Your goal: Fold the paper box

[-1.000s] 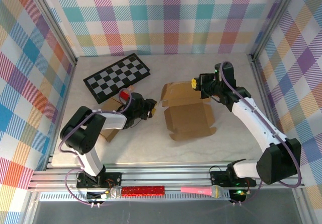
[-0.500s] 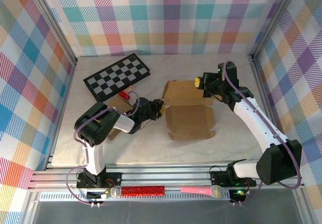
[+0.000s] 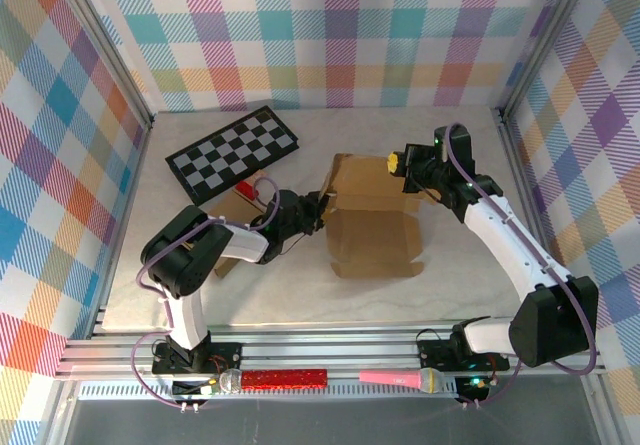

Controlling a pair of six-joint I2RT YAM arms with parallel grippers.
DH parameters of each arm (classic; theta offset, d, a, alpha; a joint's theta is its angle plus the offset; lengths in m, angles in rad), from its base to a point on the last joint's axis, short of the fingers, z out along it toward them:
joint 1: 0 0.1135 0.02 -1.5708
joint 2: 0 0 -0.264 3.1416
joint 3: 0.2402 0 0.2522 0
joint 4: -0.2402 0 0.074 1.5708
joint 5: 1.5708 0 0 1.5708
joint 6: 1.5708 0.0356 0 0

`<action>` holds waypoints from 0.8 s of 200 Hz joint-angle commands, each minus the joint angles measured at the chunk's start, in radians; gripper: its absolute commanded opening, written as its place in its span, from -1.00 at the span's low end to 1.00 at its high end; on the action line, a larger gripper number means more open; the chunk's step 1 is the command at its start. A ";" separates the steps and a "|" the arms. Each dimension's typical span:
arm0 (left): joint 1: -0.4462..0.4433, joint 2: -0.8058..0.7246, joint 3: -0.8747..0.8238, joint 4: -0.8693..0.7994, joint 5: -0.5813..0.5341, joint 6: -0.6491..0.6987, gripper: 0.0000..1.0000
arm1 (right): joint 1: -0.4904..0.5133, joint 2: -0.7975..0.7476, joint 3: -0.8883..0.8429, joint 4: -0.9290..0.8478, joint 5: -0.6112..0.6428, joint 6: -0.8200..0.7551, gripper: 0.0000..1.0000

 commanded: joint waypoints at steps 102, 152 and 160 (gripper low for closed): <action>-0.056 -0.171 0.174 -0.688 -0.096 0.280 -0.07 | -0.006 0.025 -0.017 0.070 -0.048 -0.045 -1.00; -0.056 -0.307 0.140 -0.973 -0.101 0.351 0.04 | -0.003 0.086 -0.029 0.156 -0.095 -0.221 -1.00; -0.056 -0.330 0.132 -1.008 -0.100 0.358 0.05 | 0.000 0.100 -0.037 0.185 -0.102 -0.234 -1.00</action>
